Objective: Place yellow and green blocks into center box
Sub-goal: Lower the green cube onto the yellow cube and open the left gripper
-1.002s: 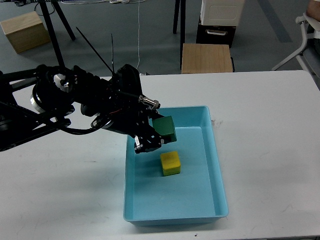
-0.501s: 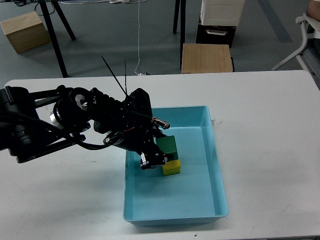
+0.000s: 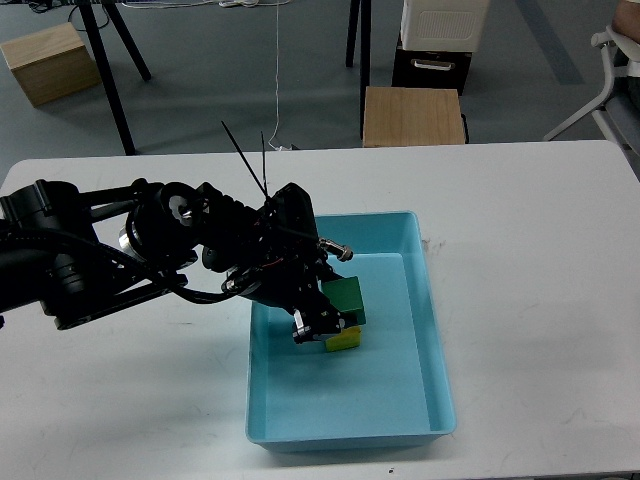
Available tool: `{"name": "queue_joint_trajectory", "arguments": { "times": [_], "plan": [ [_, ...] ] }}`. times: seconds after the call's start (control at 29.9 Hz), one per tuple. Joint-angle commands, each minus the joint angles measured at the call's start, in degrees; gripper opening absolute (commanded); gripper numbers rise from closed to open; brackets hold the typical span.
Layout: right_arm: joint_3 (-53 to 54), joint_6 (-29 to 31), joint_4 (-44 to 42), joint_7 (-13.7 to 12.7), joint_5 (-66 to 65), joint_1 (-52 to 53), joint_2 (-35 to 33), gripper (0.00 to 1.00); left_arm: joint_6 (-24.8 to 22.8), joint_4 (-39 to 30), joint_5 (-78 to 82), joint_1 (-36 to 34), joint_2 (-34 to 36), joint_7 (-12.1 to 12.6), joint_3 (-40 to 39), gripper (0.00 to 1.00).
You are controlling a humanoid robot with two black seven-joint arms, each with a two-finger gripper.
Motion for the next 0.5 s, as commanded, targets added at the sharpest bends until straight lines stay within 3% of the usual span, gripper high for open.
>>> {"name": "queue_joint_trajectory", "arguments": {
  "times": [0.0,0.17,0.47],
  "plan": [
    [0.01,-0.02,0.01,-0.01,0.03,-0.03,0.38,0.98,0.0,0.02,-0.01,0.3,-0.01,-0.01,-0.32,0.69],
    [0.01,-0.02,0.01,-0.01,0.03,-0.03,0.38,0.98,0.0,1.6,-0.01,0.48,-0.01,-0.01,-0.59,0.8],
    [-0.08,-0.02,0.1,-0.01,-0.06,-0.03,0.46,0.98,0.0,2.39,-0.01,1.27,-0.01,-0.01,-1.55,0.82]
  ]
}}
